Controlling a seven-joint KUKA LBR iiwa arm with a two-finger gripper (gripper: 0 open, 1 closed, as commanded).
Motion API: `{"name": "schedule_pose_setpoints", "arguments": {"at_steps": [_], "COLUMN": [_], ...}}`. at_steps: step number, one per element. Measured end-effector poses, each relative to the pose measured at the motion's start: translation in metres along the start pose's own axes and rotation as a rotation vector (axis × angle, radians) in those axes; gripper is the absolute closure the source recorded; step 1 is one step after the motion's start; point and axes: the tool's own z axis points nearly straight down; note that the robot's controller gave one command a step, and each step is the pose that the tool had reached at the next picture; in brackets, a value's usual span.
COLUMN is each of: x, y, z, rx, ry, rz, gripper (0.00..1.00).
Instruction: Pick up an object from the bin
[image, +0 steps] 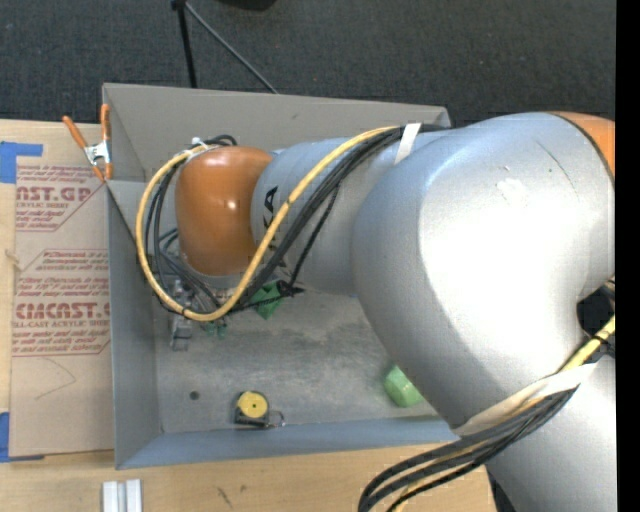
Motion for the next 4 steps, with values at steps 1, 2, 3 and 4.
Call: {"name": "schedule_pose_setpoints", "arguments": {"at_steps": [1, 2, 3, 4], "x": [0.061, 0.060, 0.069, 0.085], "y": [-0.023, -0.022, -0.092, -0.125], "z": [-0.081, -0.076, -0.016, 0.012], "rx": [-0.001, 0.000, 0.005, 0.001], "ry": [-0.002, 0.000, 0.004, 0.001], "rz": [-0.020, -0.019, 0.156, 0.010], "gripper": [1.00, 0.00, 0.00, 0.00]}}
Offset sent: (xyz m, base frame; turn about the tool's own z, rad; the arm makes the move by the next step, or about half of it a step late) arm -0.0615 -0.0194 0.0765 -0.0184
